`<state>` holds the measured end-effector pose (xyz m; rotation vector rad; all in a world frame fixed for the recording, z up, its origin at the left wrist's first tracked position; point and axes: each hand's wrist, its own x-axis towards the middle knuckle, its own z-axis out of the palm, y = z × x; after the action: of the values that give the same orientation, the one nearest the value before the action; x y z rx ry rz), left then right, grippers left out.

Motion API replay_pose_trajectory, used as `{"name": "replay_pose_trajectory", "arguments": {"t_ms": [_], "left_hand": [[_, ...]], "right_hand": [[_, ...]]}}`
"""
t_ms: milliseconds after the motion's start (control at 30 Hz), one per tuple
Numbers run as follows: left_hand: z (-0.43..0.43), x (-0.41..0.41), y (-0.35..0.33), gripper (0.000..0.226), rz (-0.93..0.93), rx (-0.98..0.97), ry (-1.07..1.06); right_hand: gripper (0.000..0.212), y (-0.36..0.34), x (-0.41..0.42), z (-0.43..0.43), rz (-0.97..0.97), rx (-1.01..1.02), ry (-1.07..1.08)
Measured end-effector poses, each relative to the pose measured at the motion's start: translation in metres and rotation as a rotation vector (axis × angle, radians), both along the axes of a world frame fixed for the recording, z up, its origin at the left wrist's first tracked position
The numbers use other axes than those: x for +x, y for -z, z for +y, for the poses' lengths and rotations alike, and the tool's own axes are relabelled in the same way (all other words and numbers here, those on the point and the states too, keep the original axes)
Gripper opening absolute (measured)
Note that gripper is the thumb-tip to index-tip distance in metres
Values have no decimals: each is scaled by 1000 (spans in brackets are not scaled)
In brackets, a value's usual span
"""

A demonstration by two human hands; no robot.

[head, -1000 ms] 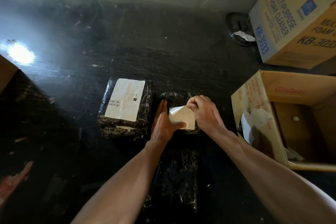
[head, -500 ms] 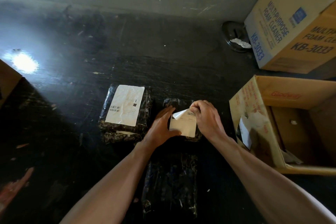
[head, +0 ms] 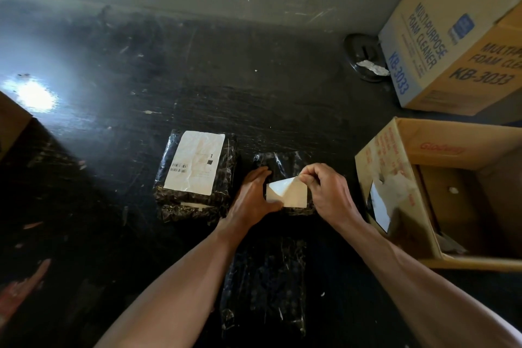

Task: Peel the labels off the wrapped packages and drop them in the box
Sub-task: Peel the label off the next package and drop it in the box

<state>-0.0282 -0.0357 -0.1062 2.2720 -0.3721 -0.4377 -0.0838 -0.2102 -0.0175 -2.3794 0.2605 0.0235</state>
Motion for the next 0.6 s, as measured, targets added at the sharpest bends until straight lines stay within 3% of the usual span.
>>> {"name": "replay_pose_trajectory", "arguments": {"t_ms": [267,400,600], "left_hand": [[2,2,-3,98,-20,30,33],[3,4,-7,107,-1,101,172],[4,6,-6,103,-50,129,178]], "right_hand": [[16,-26,-16,-4,-35,81,57],[10,-32,-21,-16,36,49,62],[9,-32,-31,-11,-19,36,109]]}}
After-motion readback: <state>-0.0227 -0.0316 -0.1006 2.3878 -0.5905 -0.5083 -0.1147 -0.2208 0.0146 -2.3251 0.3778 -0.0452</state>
